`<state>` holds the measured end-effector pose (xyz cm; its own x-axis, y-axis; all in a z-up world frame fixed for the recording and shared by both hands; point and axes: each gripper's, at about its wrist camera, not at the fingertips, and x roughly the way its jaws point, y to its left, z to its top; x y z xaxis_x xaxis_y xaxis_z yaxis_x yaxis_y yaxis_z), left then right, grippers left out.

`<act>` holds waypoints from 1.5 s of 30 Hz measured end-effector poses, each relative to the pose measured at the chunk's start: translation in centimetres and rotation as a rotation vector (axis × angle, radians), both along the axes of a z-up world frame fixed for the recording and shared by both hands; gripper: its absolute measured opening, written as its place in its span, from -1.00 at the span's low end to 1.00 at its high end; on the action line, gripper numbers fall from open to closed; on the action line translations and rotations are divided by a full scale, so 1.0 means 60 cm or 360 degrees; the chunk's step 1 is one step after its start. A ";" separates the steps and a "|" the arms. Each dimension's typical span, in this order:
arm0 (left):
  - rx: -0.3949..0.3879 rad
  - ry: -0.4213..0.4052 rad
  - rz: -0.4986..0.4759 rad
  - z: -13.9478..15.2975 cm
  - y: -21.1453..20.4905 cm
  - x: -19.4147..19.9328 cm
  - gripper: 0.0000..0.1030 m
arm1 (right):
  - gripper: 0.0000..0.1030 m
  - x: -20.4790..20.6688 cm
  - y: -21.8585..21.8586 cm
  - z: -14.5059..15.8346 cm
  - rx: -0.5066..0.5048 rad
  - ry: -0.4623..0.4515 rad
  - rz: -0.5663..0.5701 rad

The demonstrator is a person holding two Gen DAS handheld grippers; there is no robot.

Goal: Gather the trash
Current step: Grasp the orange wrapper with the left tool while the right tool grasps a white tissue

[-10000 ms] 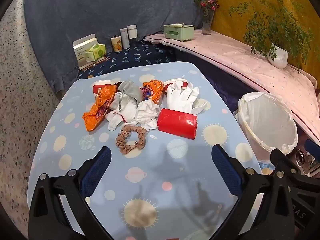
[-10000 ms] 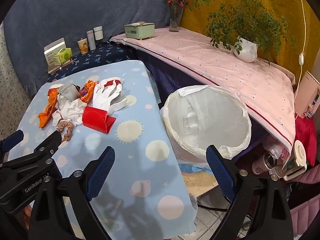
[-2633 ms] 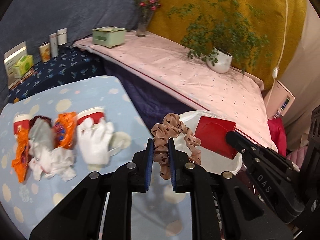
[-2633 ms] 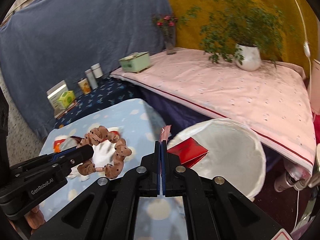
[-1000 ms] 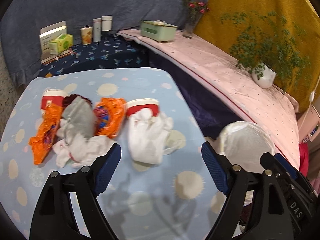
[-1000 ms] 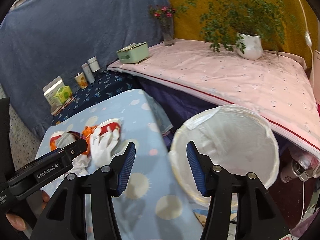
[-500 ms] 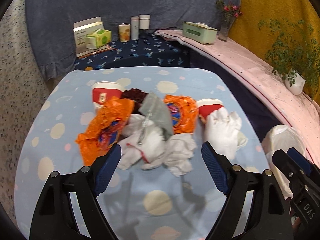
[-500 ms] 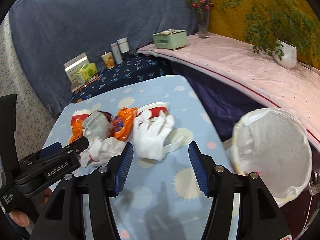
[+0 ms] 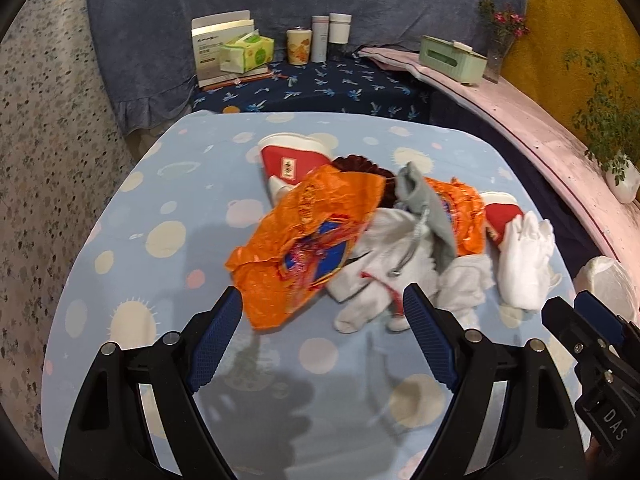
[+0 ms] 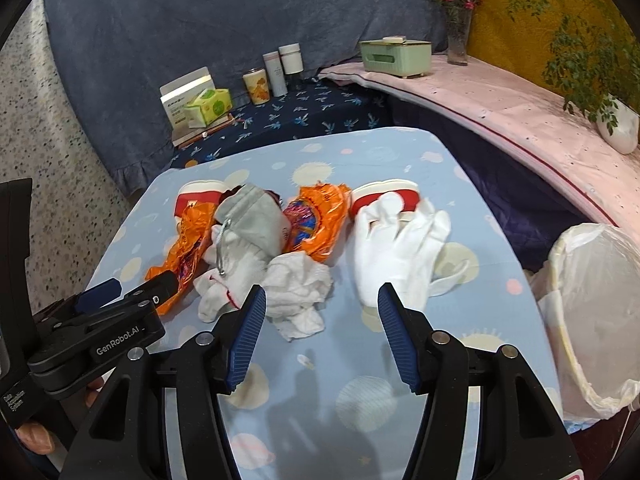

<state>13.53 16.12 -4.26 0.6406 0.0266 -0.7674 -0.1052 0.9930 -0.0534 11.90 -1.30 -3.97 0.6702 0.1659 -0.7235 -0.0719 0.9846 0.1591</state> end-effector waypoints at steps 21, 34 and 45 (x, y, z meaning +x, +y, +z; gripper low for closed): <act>-0.0174 0.0183 -0.0075 -0.096 0.064 0.060 0.20 | 0.08 0.081 0.041 -0.089 0.0012 0.0157 0.0034; -0.0201 0.0183 -0.0134 -0.089 0.054 0.061 -0.84 | -0.77 0.078 0.047 -0.090 0.0072 0.0164 0.0100; -0.0212 0.0001 -0.0178 0.010 0.024 0.022 -0.89 | -0.86 0.038 0.014 0.006 0.0166 -0.0045 0.0081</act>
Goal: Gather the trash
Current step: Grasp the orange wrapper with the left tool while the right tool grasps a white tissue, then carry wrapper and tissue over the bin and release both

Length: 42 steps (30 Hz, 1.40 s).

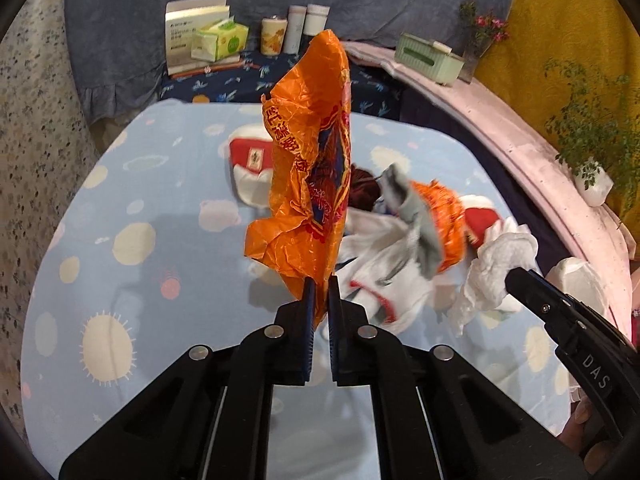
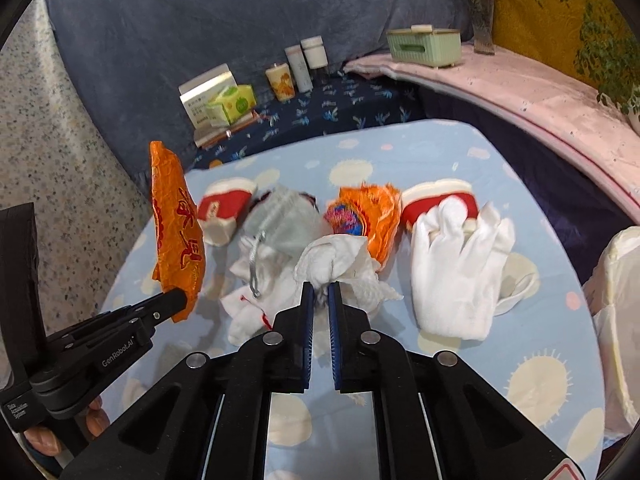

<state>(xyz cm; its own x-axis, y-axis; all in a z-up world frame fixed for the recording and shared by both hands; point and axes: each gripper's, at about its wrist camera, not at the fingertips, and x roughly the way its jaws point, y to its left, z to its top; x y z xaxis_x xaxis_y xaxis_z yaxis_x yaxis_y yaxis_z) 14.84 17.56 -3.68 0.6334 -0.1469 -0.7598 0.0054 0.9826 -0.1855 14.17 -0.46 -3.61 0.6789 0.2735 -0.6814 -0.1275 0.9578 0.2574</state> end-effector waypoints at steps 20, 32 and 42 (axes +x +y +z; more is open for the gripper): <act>0.0018 -0.0276 -0.0469 0.168 -0.272 -0.050 -0.89 | -0.86 -0.109 -0.231 0.161 0.0090 -0.0374 -0.0391; 0.0011 -0.0233 -0.0819 0.148 -0.459 -0.079 -0.89 | -0.86 -0.172 -0.402 0.131 0.0111 -0.0342 -0.0722; -0.0002 -0.0140 -0.1038 0.108 -0.576 -0.090 -0.89 | -0.86 -0.203 -0.498 0.086 0.0126 -0.0260 -0.0901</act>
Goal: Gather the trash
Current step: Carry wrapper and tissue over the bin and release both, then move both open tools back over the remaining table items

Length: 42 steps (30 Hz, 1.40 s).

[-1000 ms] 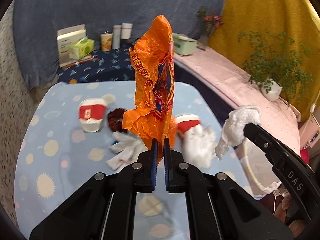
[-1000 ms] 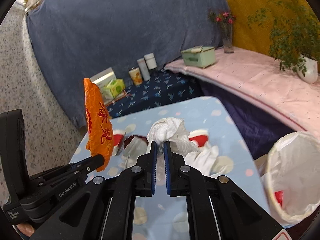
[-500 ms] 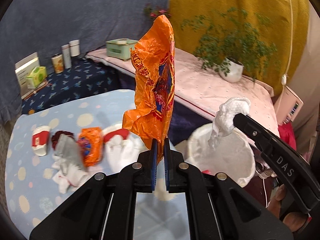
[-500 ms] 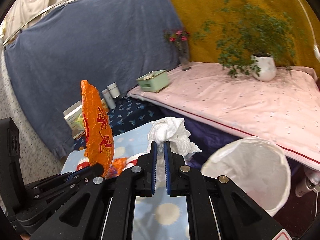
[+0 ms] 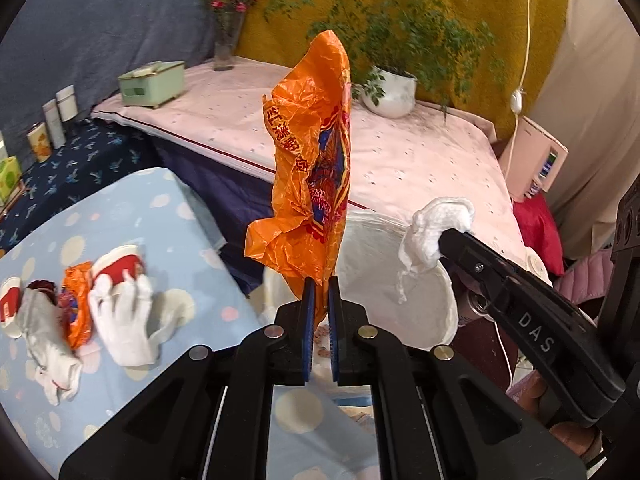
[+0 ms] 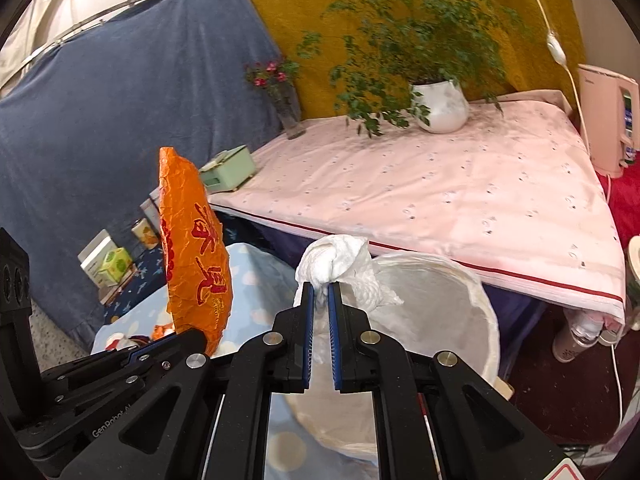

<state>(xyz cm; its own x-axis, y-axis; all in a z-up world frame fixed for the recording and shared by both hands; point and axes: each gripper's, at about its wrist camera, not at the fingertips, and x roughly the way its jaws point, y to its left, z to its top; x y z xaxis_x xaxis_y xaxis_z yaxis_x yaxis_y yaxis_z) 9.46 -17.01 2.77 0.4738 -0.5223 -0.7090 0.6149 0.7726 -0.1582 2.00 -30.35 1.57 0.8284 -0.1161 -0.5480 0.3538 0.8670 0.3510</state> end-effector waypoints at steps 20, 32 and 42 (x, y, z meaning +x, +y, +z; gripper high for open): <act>0.0010 0.0043 0.0136 -0.025 0.010 0.026 -0.21 | -0.25 0.003 -0.004 -0.011 -0.0022 0.0024 -0.0067; -0.0013 0.0025 0.0287 -0.019 0.083 0.035 -0.21 | -0.23 0.027 0.058 -0.005 -0.0058 0.0046 0.0053; -0.0026 0.0047 0.0393 -0.027 0.137 0.047 -0.17 | -0.23 0.049 0.112 -0.007 -0.0083 0.0074 0.0157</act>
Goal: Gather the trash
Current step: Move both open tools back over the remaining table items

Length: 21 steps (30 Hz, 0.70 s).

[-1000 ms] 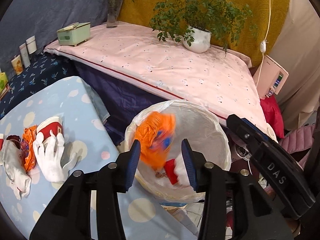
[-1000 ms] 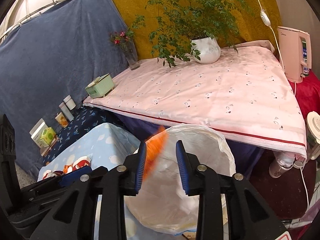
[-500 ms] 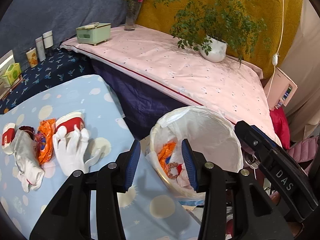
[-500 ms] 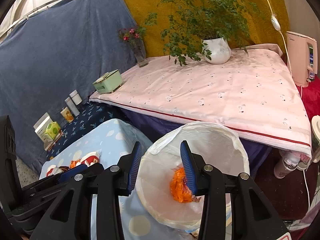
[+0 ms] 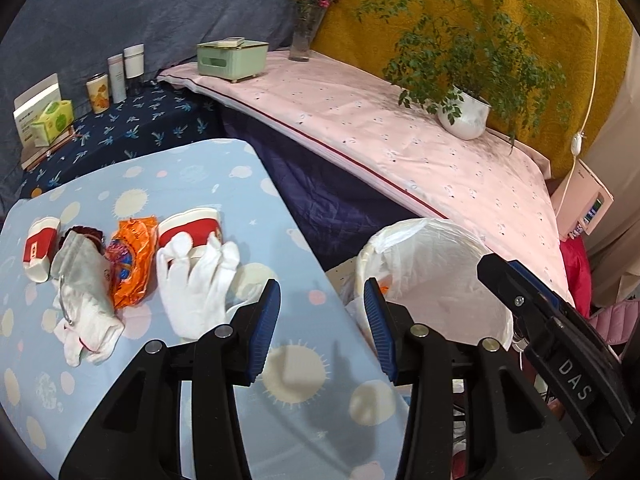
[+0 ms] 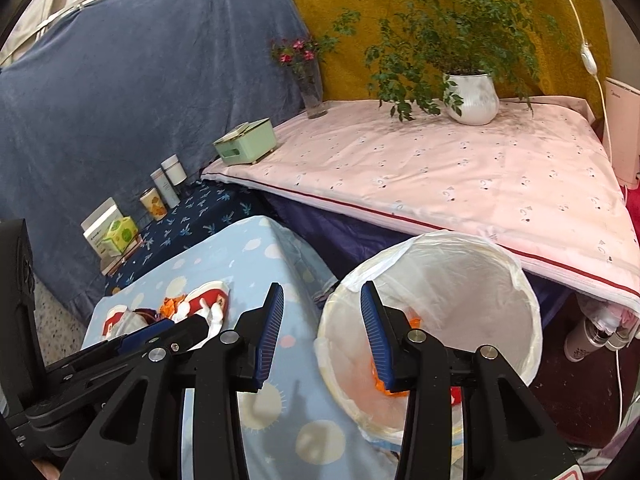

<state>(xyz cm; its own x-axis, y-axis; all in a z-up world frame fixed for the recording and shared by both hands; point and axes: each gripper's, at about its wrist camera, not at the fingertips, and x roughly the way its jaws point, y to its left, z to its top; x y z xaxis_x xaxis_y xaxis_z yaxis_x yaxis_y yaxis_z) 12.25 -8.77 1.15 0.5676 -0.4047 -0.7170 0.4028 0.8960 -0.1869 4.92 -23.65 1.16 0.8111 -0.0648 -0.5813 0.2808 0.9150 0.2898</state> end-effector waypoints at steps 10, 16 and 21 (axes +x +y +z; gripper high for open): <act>-0.0017 0.0018 0.0157 -0.013 0.073 0.013 0.00 | -0.18 0.025 0.058 -0.007 -0.0028 0.0040 0.0102; -0.0010 0.0054 0.0296 -0.032 0.138 0.024 0.17 | -0.14 0.040 0.099 -0.015 -0.0041 0.0064 0.0170; 0.0020 0.0072 0.0457 -0.055 0.207 0.031 0.34 | -0.13 0.055 0.140 -0.029 -0.0055 0.0101 0.0247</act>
